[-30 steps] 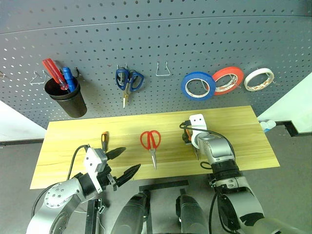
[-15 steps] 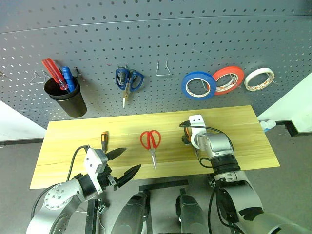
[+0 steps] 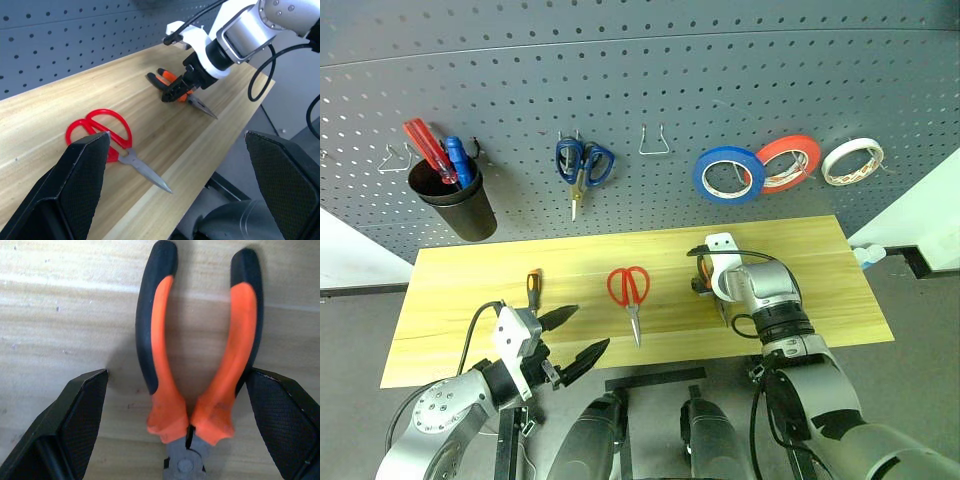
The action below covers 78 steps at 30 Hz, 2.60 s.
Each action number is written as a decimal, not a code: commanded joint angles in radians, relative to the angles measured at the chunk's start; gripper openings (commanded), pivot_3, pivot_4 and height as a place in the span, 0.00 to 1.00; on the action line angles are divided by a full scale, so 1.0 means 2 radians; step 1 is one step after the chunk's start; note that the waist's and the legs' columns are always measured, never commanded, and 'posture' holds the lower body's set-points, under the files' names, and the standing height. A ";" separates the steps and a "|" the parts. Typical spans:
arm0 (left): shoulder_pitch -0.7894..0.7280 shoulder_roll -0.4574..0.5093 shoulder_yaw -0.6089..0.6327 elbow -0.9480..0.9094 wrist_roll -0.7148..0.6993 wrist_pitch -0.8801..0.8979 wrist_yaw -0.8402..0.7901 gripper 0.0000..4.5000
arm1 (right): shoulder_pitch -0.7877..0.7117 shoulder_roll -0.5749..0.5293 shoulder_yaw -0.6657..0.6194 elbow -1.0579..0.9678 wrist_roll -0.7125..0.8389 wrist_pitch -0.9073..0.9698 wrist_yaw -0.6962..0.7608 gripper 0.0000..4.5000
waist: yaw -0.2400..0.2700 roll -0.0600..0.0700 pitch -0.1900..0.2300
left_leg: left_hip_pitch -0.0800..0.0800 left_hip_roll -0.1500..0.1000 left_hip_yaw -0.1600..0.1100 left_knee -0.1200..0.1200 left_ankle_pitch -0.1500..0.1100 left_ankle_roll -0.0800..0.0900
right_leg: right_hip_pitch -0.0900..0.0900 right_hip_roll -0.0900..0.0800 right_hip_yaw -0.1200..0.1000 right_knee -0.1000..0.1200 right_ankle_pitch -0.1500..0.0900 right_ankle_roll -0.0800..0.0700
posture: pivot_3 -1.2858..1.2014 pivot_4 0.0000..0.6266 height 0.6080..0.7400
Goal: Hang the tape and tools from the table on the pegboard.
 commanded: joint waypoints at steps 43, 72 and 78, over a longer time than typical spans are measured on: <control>-0.010 -0.010 -0.009 -0.007 0.007 -0.008 -0.001 1.00 | 0.037 -0.051 0.075 -0.213 0.034 0.126 0.100 0.54 | 0.001 0.000 0.000 | -0.001 0.000 0.000 0.000 0.001 -0.002 | 0.000 0.000 0.000 -0.001 0.000 0.000 | 0.53 0.41 1.00; -0.025 -0.056 0.008 0.005 -0.006 -0.109 -0.024 1.00 | 0.028 -0.149 0.068 -0.468 0.164 0.234 0.165 0.54 | 0.003 0.000 0.000 | -0.002 0.000 0.000 0.000 0.001 -0.002 | 0.000 0.000 -0.001 -0.003 0.000 0.000 | 0.53 0.35 1.00; -0.035 -0.057 0.002 0.020 -0.002 -0.120 -0.027 1.00 | 0.008 -0.153 0.053 -0.503 0.197 0.234 0.184 0.54 | 0.003 -0.001 -0.001 | -0.002 0.000 0.000 0.000 0.001 -0.002 | 0.000 0.000 -0.001 -0.003 0.000 0.000 | 0.53 0.32 1.00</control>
